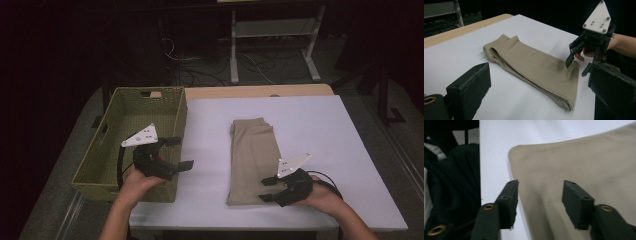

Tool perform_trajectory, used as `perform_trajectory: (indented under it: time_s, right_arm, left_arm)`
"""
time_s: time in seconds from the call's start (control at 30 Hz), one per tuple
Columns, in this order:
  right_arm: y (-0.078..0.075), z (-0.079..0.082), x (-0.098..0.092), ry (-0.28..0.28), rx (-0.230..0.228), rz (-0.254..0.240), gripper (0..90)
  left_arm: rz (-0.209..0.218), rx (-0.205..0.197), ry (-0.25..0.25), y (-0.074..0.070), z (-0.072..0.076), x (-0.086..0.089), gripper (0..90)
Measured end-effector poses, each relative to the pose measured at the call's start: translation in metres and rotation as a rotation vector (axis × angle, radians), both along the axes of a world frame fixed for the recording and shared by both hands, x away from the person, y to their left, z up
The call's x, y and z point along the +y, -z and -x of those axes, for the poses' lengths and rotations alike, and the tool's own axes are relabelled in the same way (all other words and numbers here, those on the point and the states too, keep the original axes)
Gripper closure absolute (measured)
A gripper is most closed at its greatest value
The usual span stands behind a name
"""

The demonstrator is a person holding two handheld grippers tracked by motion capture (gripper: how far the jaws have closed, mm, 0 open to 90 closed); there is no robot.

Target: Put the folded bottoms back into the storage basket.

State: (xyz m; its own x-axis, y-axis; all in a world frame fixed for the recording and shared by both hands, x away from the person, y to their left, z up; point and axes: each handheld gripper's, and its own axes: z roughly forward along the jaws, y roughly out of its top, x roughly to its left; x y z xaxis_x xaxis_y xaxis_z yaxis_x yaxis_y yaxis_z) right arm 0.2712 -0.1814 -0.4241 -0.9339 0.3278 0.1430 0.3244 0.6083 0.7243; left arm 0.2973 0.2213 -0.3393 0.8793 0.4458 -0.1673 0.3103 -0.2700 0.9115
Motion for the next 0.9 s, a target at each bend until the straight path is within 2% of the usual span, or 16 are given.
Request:
perform_trajectory:
  time_s: [0.17,0.2,0.3,0.37,0.47,0.6,0.9]
  right_arm:
    - [-0.003,0.003,-0.015,0.077,-0.019,-0.041,33.8]
    - [-0.003,0.003,-0.015,0.077,-0.019,-0.041,33.8]
    - [-0.005,0.006,-0.025,0.128,-0.043,-0.056,29.1]
    - [-0.004,0.008,-0.034,0.175,-0.048,-0.062,25.9]
    - [-0.004,0.011,-0.042,0.211,-0.043,-0.084,21.6]
    - [-0.002,0.013,-0.051,0.255,-0.042,-0.107,15.5]
    - [0.005,0.021,-0.062,0.313,-0.044,-0.115,9.3]
  left_arm:
    - [0.0,0.0,0.001,0.0,0.0,0.0,4.7]
    - [0.0,0.0,0.001,0.0,0.0,0.0,4.7]
    - [-0.002,0.0,0.002,0.0,0.0,0.0,4.7]
    - [-0.002,-0.002,0.002,0.0,0.0,0.0,4.7]
    - [-0.002,0.0,0.001,0.0,0.0,0.0,4.7]
    - [-0.001,0.0,0.001,0.0,0.0,0.0,4.7]
    - [-0.003,0.0,0.0,0.0,0.0,0.0,4.7]
